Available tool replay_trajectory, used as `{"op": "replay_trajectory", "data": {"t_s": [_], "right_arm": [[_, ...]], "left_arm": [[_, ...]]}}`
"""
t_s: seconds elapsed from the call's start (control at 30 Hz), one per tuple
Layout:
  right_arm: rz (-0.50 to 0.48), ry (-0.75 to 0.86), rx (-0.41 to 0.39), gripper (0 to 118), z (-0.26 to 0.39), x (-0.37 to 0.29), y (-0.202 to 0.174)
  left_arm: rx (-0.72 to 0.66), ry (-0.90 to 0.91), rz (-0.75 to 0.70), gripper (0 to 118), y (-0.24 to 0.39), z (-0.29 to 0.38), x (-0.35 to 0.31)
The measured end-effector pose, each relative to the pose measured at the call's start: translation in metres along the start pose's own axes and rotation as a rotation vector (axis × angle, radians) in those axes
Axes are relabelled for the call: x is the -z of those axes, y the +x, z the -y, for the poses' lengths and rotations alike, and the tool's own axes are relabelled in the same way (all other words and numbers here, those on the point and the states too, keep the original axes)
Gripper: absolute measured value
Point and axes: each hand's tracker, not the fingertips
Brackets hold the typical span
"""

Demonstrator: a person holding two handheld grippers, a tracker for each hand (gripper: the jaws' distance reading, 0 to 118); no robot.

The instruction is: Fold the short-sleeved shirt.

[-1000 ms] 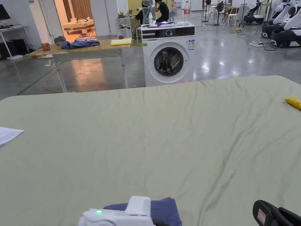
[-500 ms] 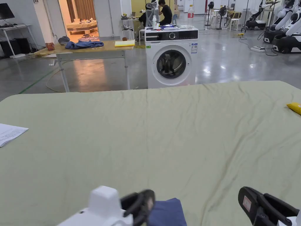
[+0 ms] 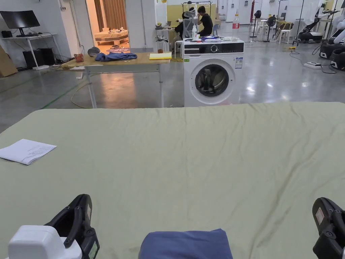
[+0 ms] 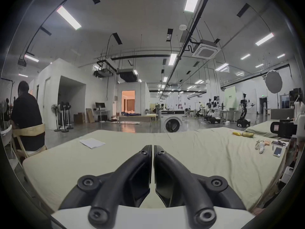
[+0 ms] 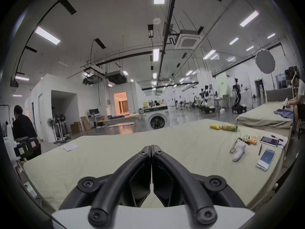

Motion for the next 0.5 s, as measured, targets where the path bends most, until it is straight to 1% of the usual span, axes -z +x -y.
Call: {"op": "replay_trajectory", "data": {"t_s": [0.07,0.17,0.2,0.27,0.3,0.33,0.37,0.4,0.43,0.47,0.5], "right_arm": [[0.004,-0.013,-0.029,0,-0.001,0.001,0.001],[0.003,-0.021,-0.027,0,-0.003,0.001,0.002],[-0.035,-0.063,-0.011,0,-0.002,0.005,0.000],[-0.172,-0.191,0.014,0,0.003,0.020,-0.004],[-0.257,-0.301,0.023,0,0.009,0.032,-0.009],[-0.318,-0.405,0.031,0,0.015,0.043,-0.012],[-0.378,-0.529,0.066,0,0.027,0.058,-0.019],[-0.413,-0.655,0.096,0,0.039,0.071,-0.026],[-0.451,-0.715,0.152,0,0.051,0.081,-0.029],[-0.511,-0.798,0.222,0,0.066,0.096,-0.029],[-0.537,-0.859,0.302,0,0.082,0.107,-0.029]], "left_arm": [[0.023,-0.027,0.005,0,0.000,0.002,0.004],[0.012,-0.028,0.012,0,0.001,0.004,0.004],[-0.013,-0.038,0.021,0,0.000,0.006,0.006],[-0.056,-0.110,0.047,0,-0.002,0.013,0.011],[-0.047,-0.138,0.018,0,-0.001,0.018,0.012],[-0.047,-0.149,0.008,0,-0.001,0.023,0.013],[-0.068,-0.178,0.026,0,-0.003,0.028,0.015],[-0.105,-0.222,0.055,0,-0.005,0.033,0.017],[-0.122,-0.250,0.058,0,-0.006,0.037,0.018],[-0.135,-0.273,0.044,0,-0.007,0.042,0.019],[-0.142,-0.288,0.024,0,-0.009,0.045,0.019]]}}
